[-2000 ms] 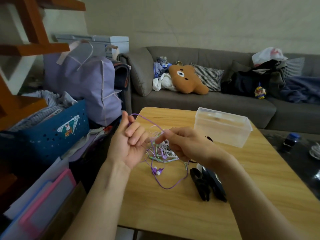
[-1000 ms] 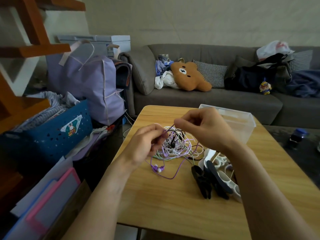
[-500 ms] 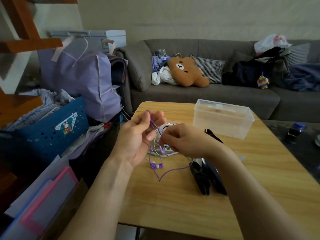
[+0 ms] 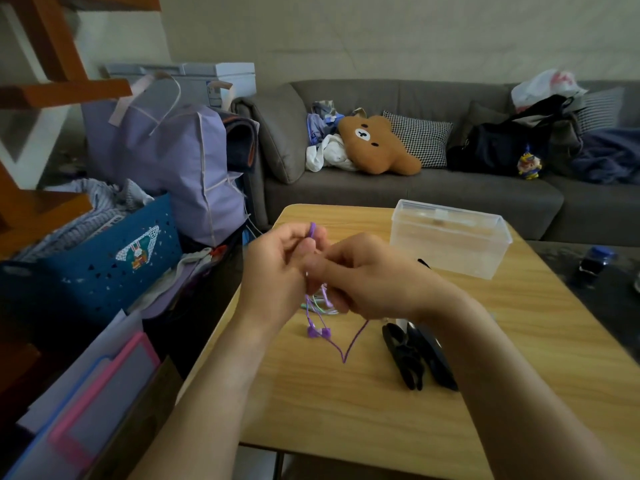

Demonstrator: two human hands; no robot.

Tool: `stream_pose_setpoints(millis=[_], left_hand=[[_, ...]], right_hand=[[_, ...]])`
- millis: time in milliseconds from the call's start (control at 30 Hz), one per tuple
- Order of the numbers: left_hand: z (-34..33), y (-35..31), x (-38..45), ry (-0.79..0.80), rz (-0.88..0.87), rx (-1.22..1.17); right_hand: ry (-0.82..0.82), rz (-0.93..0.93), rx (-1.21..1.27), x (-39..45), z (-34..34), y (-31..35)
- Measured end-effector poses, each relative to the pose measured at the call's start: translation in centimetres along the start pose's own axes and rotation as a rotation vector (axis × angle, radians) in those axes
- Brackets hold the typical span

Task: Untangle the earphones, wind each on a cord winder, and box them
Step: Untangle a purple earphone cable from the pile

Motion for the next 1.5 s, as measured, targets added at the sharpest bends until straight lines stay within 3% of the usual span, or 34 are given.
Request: stream_pose_setpoints(millis=[67,200,333,400,467,533,700,900,1000,1100,1200,1300,1400,1500], left_hand=[[0.0,0.0,0.0,0.086,0.043,-0.024],[-0.2,0.0,-0.2,0.184,0.330,-0.151],[0.0,0.0,0.0,0.173,0.472,-0.236],[0.1,0.1,0.0,0.180,0.555,-0.468],[0.4,-0.1,0.3,0.169,0.551,-0.813],[0.8,-0.4,0.6,0.165,0.480,-1.008],[1.6,-0.1,1.2,0.035,0.353,-1.127],[1.7,-1.0,0.5,0.151,0.306,-1.090],[1.9,-0.8,0.6,0.096,0.299,-1.060],[2.2,-0.3,0.7,0.047,0.235,-0.760],[2.5,0.1,0.5,0.125,0.191,-0.247],[1.5,-0.1,-0.2,0.304,0.212,0.069],[0.5,-0.6,-0.6,0.413,0.294,0.053],[0.5,-0.6,-0.6,0.489,0.447,-0.005]], right_hand=[[-0.122,0.067,0.041,0.0,0.9,-0.1],[-0.362,0.063,0.326,-0.1,3.1,-1.6],[-0.448,0.051,0.433,0.4,3.0,-2.9],[-0.470,0.031,0.406,0.8,2.3,-3.2],[-0.478,0.010,0.271,1.0,1.6,-3.3],[-0.470,0.002,0.148,1.0,0.9,-3.1],[-0.416,-0.013,-0.024,1.4,-0.3,-3.0],[-0.241,-0.093,-0.150,1.8,-1.9,-2.8],[-0.189,-0.115,-0.196,1.7,-1.8,-2.5],[-0.109,-0.084,-0.275,1.3,-1.7,-1.5],[-0.035,-0.061,-0.318,0.7,-1.6,-0.5],[-0.210,-0.004,-0.399,0.4,-0.3,-0.1],[-0.395,0.052,-0.333,-0.2,1.3,0.1],[-0.385,0.120,-0.233,-1.0,2.1,0.3]])
Point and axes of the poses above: each hand's wrist, its own x-axis towards the middle knuckle, its own z-axis out of the back of the hand, y = z × x, the point moved 3 cm from there along x, towards the middle knuckle, and after that the axes turned 6 degrees about y, right-handed, at the moved point
